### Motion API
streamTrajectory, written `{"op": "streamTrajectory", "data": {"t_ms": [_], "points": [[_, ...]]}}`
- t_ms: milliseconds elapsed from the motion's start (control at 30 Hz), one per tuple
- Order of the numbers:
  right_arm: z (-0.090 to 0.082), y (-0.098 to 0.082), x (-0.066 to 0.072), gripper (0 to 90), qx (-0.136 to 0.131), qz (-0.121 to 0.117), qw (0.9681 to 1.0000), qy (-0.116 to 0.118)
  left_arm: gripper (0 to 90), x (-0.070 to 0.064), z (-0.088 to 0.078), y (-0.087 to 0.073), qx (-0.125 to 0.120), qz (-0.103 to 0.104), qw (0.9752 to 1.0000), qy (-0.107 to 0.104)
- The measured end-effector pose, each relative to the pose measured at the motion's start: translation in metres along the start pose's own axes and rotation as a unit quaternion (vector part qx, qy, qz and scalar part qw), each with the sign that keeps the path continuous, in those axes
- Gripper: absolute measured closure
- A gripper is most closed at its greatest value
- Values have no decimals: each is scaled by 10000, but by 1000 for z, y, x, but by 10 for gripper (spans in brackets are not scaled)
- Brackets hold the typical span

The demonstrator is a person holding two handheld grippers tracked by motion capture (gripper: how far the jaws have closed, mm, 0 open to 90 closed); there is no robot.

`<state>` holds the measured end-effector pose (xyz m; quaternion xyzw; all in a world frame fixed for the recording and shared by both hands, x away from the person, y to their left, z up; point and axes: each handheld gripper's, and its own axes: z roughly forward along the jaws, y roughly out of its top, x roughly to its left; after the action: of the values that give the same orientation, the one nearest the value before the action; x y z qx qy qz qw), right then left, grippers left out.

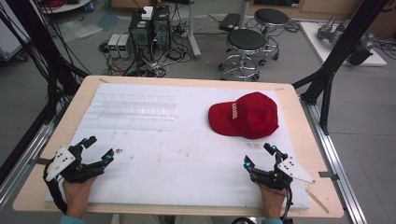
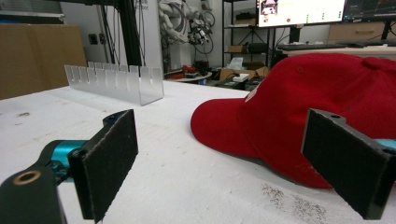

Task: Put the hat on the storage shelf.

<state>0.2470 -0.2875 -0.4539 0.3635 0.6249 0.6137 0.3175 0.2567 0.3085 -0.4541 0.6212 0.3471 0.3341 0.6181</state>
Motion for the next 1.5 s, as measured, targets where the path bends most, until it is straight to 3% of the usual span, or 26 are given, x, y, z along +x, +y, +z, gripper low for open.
{"op": "streamTrajectory", "data": {"t_ms": [667,867,1067,1100,1200,1500], "points": [[-1,0,2,97,4,-59,10000,29,156,1,1,0,44,-29,10000,48],[0,0,1,97,17,-39,10000,33,156,-1,1,0,15,50,10000,-13],[5,3,0,97,276,-76,9995,159,156,0,0,0,26,26,10000,6],[7,7,-1,97,414,-162,9989,129,157,0,0,0,27,22,10000,8],[9,13,-3,97,436,-185,9988,129,157,0,0,0,25,2,10000,13],[24,60,-32,97,757,-405,9963,-83,157,0,0,0,27,20,10000,8]]}}
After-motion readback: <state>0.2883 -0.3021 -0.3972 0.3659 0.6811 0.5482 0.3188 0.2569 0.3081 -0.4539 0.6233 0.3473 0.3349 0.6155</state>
